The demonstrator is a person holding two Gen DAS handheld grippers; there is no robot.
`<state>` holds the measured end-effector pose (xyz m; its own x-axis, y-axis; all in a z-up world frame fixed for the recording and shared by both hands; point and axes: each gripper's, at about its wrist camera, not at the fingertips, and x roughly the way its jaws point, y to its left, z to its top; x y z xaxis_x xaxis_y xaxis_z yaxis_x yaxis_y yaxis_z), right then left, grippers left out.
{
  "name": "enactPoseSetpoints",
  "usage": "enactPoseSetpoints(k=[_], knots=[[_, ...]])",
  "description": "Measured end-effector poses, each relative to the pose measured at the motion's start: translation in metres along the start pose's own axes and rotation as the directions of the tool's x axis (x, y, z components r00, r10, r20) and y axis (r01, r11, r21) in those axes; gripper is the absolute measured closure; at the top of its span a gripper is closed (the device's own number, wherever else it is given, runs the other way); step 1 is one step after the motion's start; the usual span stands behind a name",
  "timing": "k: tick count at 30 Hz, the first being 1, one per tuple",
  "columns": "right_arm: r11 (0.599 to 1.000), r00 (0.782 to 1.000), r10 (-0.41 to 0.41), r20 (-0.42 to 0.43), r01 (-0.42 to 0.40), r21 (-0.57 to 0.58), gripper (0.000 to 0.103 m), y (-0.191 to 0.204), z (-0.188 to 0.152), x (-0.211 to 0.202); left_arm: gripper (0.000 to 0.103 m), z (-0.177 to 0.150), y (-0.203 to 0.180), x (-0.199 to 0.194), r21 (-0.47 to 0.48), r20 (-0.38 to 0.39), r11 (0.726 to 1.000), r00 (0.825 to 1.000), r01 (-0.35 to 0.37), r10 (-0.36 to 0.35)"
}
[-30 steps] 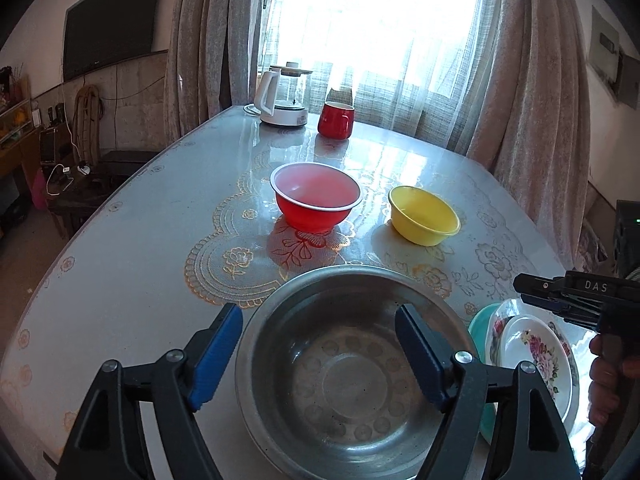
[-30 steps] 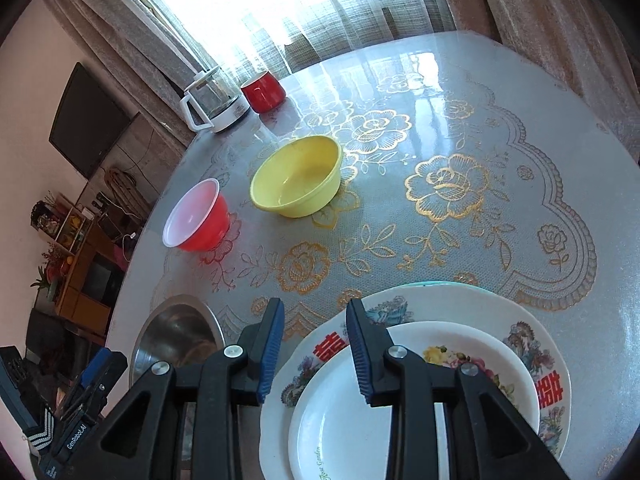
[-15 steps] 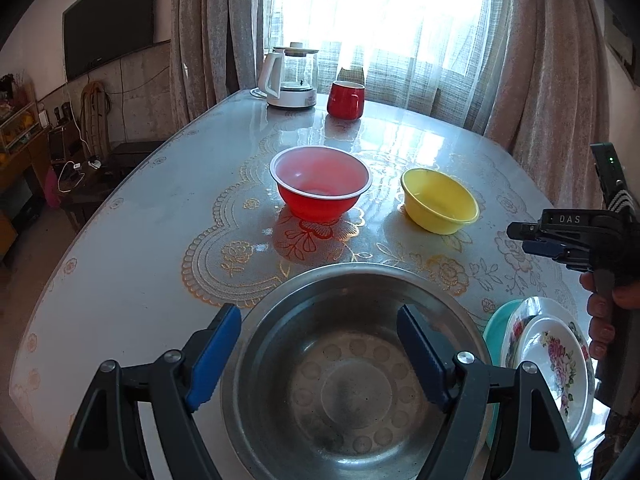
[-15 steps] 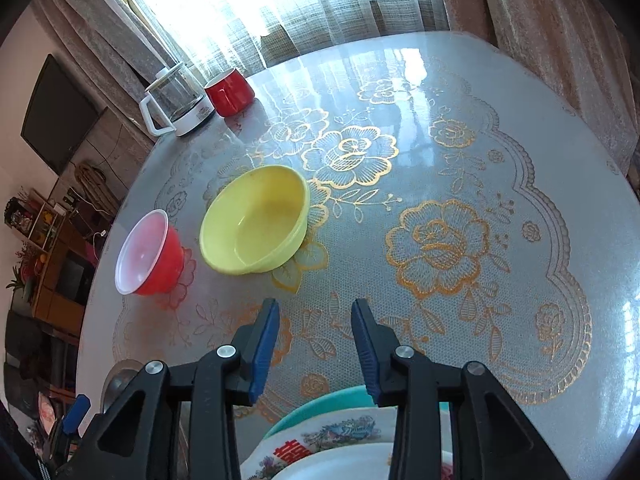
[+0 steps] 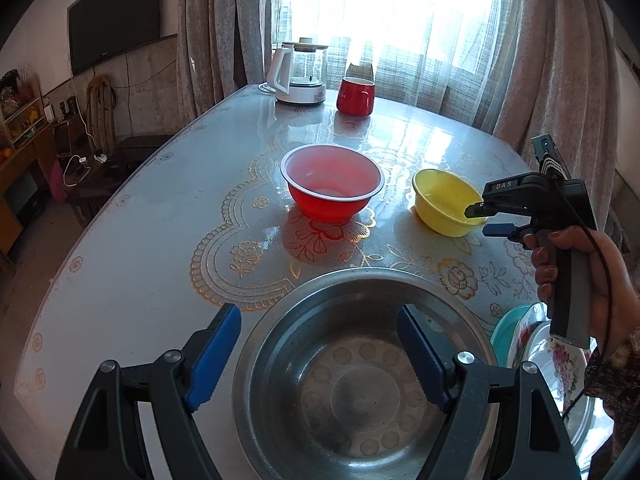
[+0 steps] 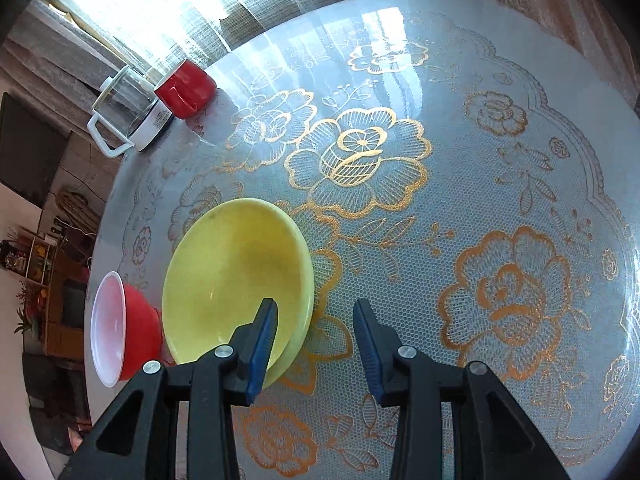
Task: Organize plates and bowls
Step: 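Grasp the yellow bowl rim with the right gripper, then grasp the yellow bowl rim with the left gripper next to the right gripper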
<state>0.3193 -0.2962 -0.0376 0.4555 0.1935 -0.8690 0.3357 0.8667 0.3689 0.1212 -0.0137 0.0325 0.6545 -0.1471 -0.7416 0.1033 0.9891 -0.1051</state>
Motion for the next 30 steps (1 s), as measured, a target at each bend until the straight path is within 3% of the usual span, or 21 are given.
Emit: enactPoseSetpoints(k=[5,9,11,21,30], knots=[[1.0,1.0,-0.009,0.006,0.009,-0.024,0.063,0.008,0.004,0.008,0.022,0.003,0.001,0.001,-0.003,0.0,1.0,1.0,0.0,0.0],[0.999,1.0,0.02,-0.003,-0.02,-0.031,0.084,0.01,0.005,0.013,0.022,0.005,0.0,0.001,-0.008,-0.004,1.0,1.0,0.008,-0.008],[0.999,0.999,0.03,-0.011,-0.03,-0.034,0.088,0.009,0.002,0.013,0.022,0.006,-0.003,0.001,-0.004,-0.002,1.0,1.0,0.009,-0.009],[0.997,0.997,0.046,-0.067,-0.05,-0.067,0.091,-0.014,-0.022,-0.008,0.022,0.027,-0.043,0.01,0.061,-0.021,0.996,0.998,0.058,-0.057],[0.994,0.995,0.06,-0.081,-0.067,-0.092,0.091,-0.03,-0.034,-0.021,0.022,0.06,-0.1,0.048,0.118,-0.067,0.988,0.994,0.098,-0.09]])
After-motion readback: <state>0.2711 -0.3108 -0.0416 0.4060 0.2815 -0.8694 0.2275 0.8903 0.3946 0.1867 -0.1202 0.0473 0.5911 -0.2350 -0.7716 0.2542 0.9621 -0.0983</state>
